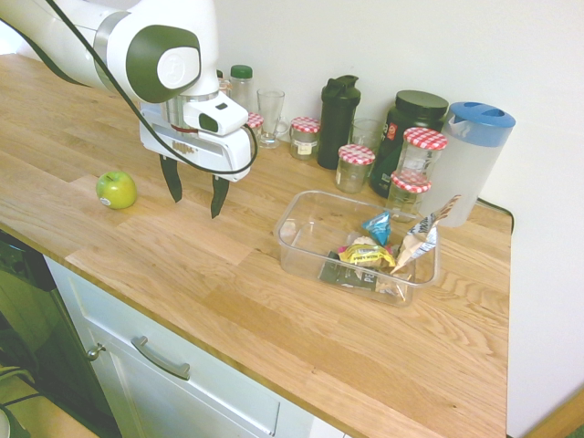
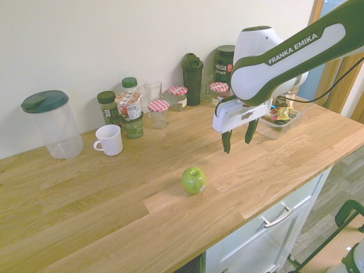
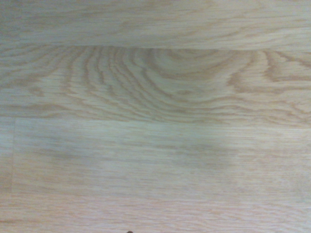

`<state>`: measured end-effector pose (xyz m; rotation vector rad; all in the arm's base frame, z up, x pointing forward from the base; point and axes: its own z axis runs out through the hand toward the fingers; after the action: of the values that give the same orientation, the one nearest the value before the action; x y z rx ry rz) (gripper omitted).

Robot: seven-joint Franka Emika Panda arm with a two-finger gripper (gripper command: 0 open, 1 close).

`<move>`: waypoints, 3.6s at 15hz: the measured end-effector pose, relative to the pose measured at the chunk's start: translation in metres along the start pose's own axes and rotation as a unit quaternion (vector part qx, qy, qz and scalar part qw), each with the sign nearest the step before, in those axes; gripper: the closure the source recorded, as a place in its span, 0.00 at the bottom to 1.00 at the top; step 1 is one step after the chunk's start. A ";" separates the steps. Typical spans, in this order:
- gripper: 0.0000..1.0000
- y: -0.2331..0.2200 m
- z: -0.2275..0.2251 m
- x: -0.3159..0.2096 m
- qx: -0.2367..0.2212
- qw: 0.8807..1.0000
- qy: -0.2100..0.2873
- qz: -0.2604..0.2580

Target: Put the apple into the container

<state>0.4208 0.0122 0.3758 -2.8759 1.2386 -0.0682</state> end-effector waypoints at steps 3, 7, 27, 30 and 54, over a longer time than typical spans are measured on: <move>0.00 -0.007 -0.005 -0.001 0.004 1.000 0.004 -0.004; 0.00 -0.068 -0.051 -0.051 0.028 0.997 -0.002 -0.079; 1.00 -0.129 0.032 -0.145 -0.055 0.966 -0.012 -0.252; 1.00 -0.130 0.037 -0.146 -0.056 0.965 -0.014 -0.254; 1.00 0.117 -0.003 0.175 0.001 0.998 0.027 0.051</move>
<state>0.4559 -0.1954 0.3817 -2.8224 1.3909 -0.1466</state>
